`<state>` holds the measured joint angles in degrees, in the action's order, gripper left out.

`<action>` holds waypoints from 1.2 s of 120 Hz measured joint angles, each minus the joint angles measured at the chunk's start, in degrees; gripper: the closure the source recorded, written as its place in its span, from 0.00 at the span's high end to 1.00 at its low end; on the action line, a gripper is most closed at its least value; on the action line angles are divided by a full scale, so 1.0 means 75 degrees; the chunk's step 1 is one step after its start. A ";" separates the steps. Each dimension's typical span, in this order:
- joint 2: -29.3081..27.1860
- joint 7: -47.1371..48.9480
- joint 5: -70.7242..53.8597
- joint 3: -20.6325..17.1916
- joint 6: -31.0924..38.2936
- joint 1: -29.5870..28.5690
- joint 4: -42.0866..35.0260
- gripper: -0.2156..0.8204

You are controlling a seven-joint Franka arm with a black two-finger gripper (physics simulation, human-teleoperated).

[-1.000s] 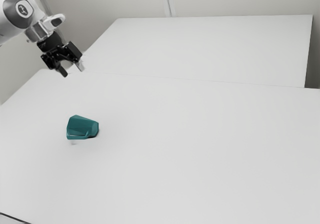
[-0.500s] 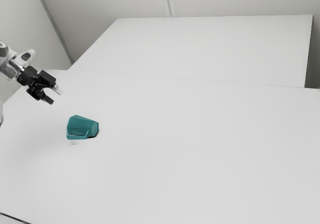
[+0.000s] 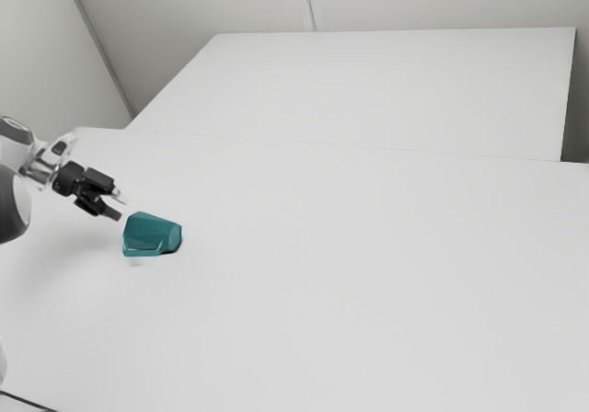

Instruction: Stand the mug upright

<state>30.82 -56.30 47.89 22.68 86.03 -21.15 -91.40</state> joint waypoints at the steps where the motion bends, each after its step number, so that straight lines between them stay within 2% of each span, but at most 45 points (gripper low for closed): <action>1: 0.0015 -0.0021 0.0032 0.0000 0.0003 -0.0004 -0.0004 0.79; 44: 0.0098 -0.0509 0.0992 -0.0003 0.0067 0.0008 -0.0791 0.78; 52: 0.0093 -0.0566 0.1036 -0.0002 0.0069 0.0030 -0.0817 0.69; 71: 0.0091 -0.0685 0.1036 -0.0060 0.0072 0.0066 -0.0820 0.34; 85: 0.0091 -0.0754 0.1024 -0.0081 0.0077 0.0066 -0.0813 0.19; 111: -0.0037 -0.0850 0.1048 -0.0177 0.0095 0.0112 -0.0804 0.08; 144: -0.0684 -0.0927 0.0959 -0.0178 0.0110 0.0423 -0.0894 0.05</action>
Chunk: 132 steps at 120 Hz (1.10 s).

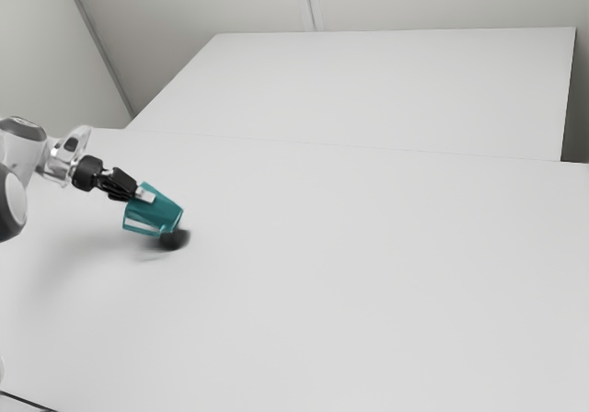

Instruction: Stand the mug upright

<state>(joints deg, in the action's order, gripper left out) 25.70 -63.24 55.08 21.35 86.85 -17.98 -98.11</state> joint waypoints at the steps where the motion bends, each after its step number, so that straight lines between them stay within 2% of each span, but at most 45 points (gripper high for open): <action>1: -0.0033 -0.0001 -0.0017 0.0000 0.0003 0.0023 -0.0007 0.05; 24: -0.0735 0.0183 -0.1071 0.0000 0.0475 0.0947 -0.0035 0.04; 44: -0.1251 0.0637 -0.2489 -0.0011 0.1456 0.2077 -0.0043 0.04; 68: -0.1697 0.1411 -0.4230 -0.0426 0.2813 0.2778 -0.0415 0.04; 98: -0.1979 0.2951 -0.6400 -0.1499 0.3995 0.2926 -0.0889 0.04; 132: -0.1976 0.4605 -0.7147 -0.1899 0.4467 0.2911 -0.1353 0.04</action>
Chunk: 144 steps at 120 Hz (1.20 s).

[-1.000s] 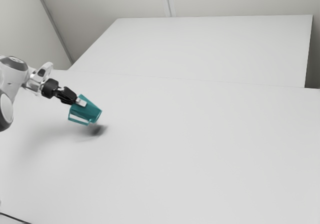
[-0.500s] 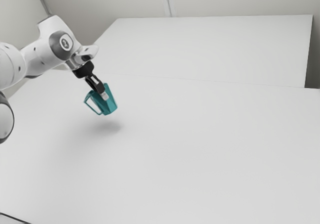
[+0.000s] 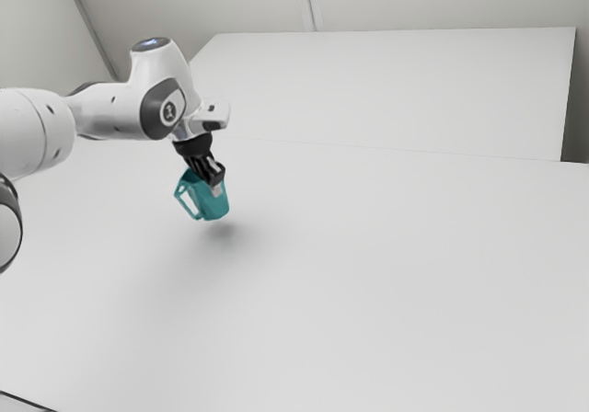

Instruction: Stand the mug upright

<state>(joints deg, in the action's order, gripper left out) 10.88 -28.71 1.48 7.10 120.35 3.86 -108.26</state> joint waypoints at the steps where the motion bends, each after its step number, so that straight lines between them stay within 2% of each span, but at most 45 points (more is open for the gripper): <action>1: -0.0003 0.0041 -0.0006 -0.0010 0.0019 0.0003 -0.0031 0.04; 31: 0.0021 0.1067 -0.0089 -0.0203 0.0558 -0.0028 -0.0588 0.04; 93: 0.0492 0.2268 -0.0120 -0.0257 0.0941 -0.0031 -0.0606 0.04; 108: 0.0542 0.2389 -0.0051 -0.0256 0.0976 -0.0027 -0.0604 0.20; 128: 0.0384 0.2508 -0.0012 -0.0258 0.0980 0.0031 -0.0604 0.50; 144: -0.0074 0.2577 -0.0003 -0.0256 0.0749 0.0048 -0.0587 0.63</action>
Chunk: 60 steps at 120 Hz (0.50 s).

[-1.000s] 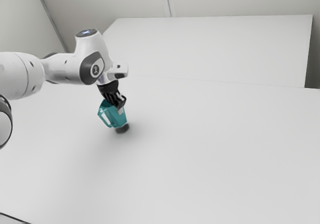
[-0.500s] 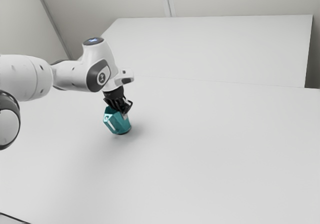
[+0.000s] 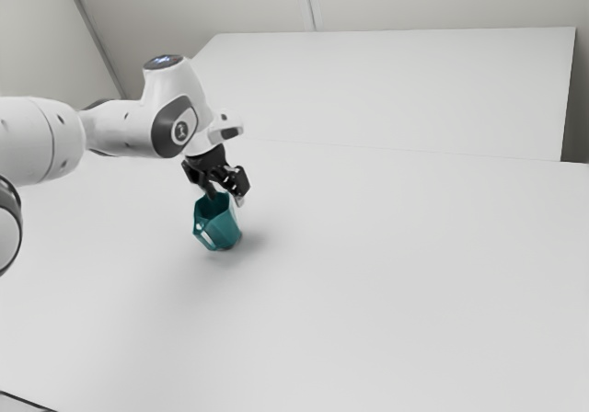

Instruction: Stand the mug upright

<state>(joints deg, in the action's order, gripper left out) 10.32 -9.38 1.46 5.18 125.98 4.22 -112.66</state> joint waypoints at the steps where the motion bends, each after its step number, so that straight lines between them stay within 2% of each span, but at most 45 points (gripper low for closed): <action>1: -0.0035 0.0003 0.0000 0.0000 -0.0027 0.0000 0.0008 0.64; 25: -0.0364 0.0052 0.0004 0.0010 -0.1017 -0.0051 0.0883 0.73; 49: -0.0387 0.0037 -0.0018 0.0066 -0.2297 -0.0123 0.2312 0.77; 60: -0.0535 0.0031 -0.0079 0.0056 -0.2762 -0.0115 0.2590 0.78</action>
<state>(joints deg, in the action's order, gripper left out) 6.31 -9.15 0.87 5.60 105.26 3.35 -93.23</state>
